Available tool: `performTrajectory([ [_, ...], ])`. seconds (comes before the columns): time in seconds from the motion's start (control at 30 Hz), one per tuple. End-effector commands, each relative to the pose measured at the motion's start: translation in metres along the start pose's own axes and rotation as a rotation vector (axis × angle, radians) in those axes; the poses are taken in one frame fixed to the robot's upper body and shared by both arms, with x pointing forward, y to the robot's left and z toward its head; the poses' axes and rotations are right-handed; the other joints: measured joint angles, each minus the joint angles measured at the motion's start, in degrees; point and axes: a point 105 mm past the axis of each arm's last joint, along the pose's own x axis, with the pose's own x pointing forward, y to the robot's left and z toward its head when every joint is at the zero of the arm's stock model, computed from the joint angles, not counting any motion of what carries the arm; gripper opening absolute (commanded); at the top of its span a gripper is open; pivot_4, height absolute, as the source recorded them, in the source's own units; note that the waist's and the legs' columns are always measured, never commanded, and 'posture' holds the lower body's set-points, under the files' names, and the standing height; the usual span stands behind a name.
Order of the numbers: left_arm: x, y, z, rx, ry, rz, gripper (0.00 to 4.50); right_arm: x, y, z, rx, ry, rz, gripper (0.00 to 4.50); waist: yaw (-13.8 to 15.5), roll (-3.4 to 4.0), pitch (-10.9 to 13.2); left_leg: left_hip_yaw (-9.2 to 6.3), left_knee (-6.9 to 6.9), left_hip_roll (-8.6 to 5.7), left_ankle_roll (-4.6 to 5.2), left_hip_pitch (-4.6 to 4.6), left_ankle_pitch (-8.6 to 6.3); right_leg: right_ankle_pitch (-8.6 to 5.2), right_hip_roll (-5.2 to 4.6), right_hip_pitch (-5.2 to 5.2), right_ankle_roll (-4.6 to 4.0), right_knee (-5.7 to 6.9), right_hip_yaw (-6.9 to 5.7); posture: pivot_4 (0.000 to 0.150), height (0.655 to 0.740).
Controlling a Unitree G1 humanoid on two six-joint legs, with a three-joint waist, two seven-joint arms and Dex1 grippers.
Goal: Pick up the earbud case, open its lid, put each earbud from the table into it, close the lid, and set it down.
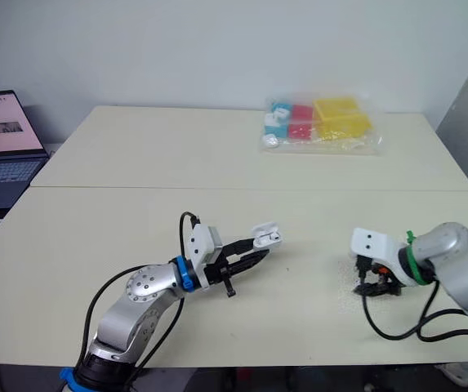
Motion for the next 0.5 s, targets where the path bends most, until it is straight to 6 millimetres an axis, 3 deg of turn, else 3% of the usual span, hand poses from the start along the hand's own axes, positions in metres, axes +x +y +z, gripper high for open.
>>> performTrajectory([
  [0.03,0.003,-0.003,0.008,0.028,-0.042,-0.003,0.79,-0.002,-0.011,-0.002,-0.027,0.044,-0.055,2.77,0.0,0.00,0.0,0.00,0.00,0.00,0.00,-0.02,0.00,0.01,0.00,-0.01,0.01,-0.01,0.00,0.150,0.7359],
  [0.5,0.005,-0.008,0.006,0.012,-0.056,0.025,0.79,-0.006,-0.006,-0.021,-0.040,0.127,0.027,2.77,0.1,0.00,0.0,-0.05,0.00,0.01,0.00,-0.07,0.00,0.01,0.01,-0.03,0.02,-0.02,-0.06,0.150,0.7359],
])
